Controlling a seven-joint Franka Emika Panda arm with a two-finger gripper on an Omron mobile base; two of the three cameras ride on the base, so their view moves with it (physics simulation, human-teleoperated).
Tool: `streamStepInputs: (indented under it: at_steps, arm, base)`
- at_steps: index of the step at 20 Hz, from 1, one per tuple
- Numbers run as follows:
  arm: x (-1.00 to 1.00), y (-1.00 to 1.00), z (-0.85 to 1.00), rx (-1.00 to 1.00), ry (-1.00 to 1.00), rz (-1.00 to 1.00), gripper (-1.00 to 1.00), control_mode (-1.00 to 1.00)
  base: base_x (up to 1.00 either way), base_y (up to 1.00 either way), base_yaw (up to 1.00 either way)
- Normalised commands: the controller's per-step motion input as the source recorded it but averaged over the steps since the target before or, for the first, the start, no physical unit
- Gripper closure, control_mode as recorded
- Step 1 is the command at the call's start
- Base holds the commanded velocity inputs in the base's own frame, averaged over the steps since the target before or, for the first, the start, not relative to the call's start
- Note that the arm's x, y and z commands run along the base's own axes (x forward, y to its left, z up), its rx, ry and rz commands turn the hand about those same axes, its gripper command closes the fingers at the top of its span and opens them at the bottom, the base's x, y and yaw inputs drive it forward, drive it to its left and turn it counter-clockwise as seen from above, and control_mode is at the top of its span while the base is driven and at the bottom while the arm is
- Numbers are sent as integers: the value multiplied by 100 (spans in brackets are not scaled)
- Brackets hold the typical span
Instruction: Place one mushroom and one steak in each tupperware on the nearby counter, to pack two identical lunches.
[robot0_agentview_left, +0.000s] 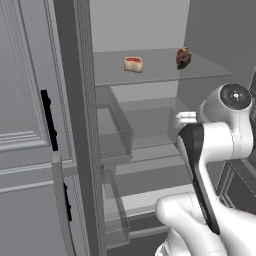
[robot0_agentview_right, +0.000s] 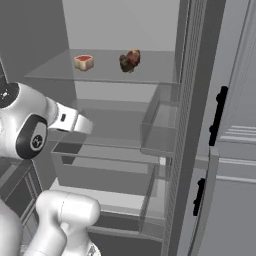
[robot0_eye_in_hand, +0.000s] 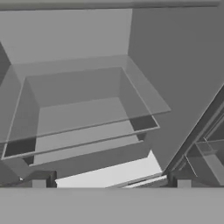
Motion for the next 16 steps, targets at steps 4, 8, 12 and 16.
streamStepInputs:
  at_steps: [4,8,12,16]
  arm:
    - [39,-8,52,3,-13,-6,-100,-100]
    - [49,-16,50,3,-11,-5,-100,-100]
    - [56,-14,56,2,-8,-5,-100,-100]
    - [64,-15,41,2,-1,-7,-100,-100]
  base:
    - [0,0,0]
    - [0,0,0]
    - [0,0,0]
    - [0,0,0]
